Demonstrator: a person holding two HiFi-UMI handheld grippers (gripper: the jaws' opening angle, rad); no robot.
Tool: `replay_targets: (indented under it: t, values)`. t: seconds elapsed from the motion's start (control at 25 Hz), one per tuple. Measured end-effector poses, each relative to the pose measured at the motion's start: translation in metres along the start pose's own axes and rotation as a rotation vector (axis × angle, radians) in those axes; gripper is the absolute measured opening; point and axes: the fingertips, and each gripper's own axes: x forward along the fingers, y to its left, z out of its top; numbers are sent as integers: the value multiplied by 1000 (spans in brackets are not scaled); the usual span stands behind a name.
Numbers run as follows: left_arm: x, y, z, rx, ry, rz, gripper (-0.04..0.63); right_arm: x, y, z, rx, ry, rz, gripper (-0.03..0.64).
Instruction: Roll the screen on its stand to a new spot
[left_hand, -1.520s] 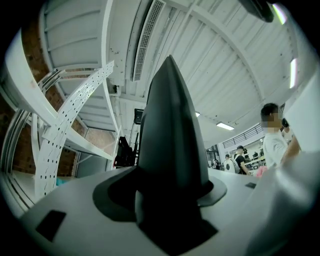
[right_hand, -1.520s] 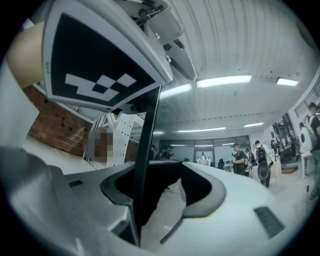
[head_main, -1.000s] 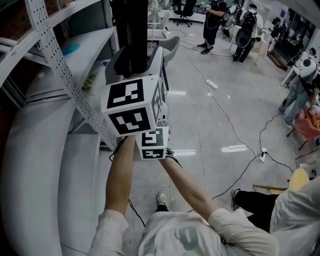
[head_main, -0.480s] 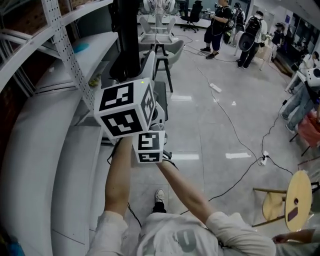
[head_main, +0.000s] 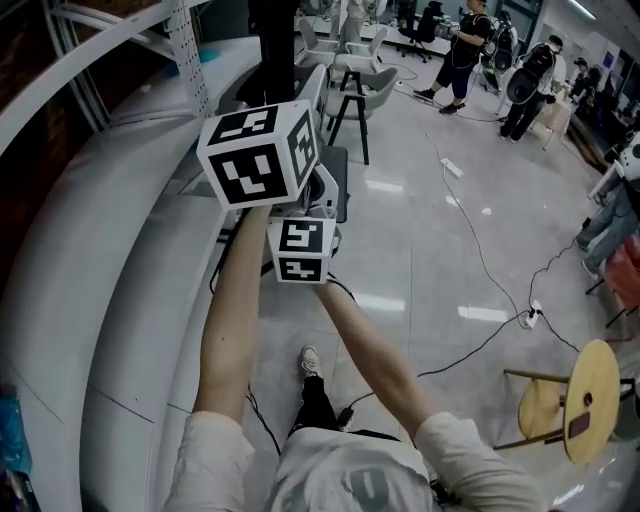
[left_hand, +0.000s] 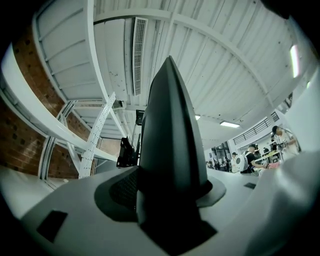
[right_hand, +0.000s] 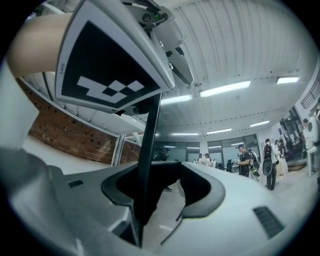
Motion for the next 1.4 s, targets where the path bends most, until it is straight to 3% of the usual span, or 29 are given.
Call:
replay_targets:
  t: [0.8, 1.16, 1.4]
  values:
    - [-168, -9, 42, 0, -12, 40, 287, -135, 107, 36, -14, -34, -5, 222]
    - [-217, -23, 54, -29, -25, 65, 282, -182, 126, 46, -46, -26, 7, 219]
    - [-238, -59, 55, -25, -20, 48, 281, -222, 114, 52, -29, -46, -1, 219]
